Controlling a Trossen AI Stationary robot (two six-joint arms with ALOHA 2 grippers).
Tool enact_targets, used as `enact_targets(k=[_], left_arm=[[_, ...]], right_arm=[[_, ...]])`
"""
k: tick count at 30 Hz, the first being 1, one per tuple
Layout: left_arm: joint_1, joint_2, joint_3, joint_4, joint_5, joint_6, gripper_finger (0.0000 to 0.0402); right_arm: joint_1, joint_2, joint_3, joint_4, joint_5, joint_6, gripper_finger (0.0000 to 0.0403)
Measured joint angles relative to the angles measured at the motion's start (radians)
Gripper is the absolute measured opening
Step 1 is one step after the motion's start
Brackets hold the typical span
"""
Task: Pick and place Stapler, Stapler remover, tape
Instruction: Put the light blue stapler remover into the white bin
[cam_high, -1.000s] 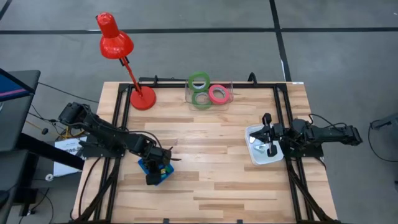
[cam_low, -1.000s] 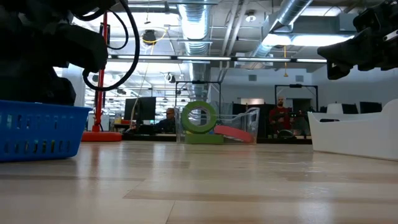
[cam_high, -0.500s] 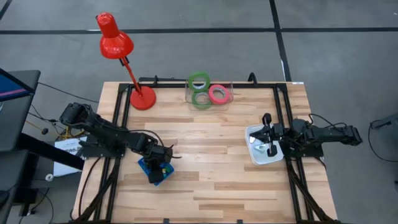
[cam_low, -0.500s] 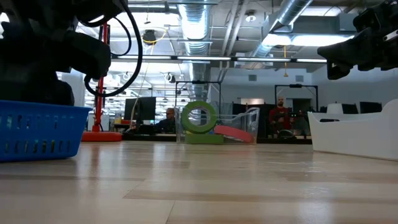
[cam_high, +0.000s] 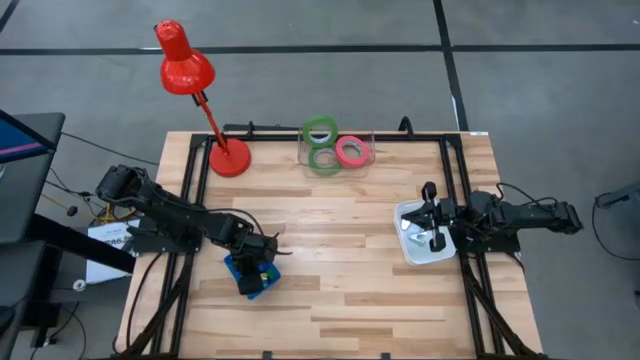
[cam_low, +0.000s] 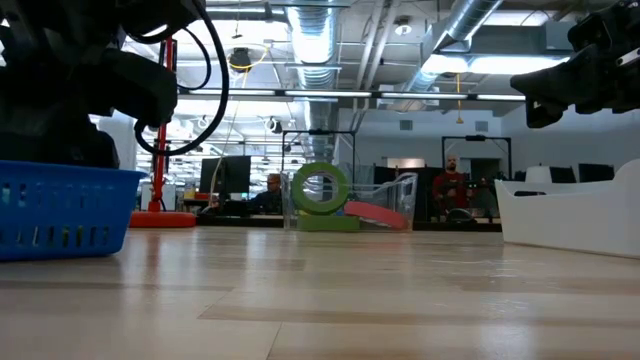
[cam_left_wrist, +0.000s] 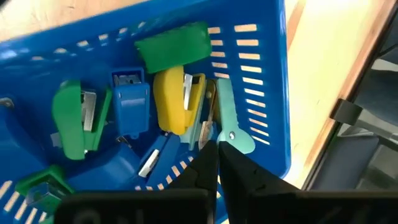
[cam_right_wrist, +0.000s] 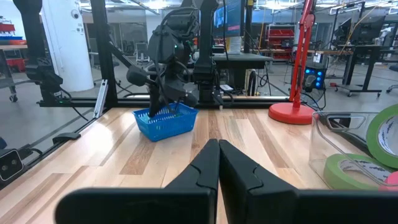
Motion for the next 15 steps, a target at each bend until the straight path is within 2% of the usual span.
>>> enact_targets(k=[5, 15], left_arm=[[0.0, -0.007, 0.0, 0.0, 0.044, -0.002, 0.0003], [0.048, -0.08, 0.001, -0.004, 0.048, -0.006, 0.0002]], right_arm=[[0.0, 0.0, 0.0, 0.0, 0.0, 0.0, 0.0], [0.0, 0.0, 0.0, 0.0, 0.0, 0.0, 0.0]])
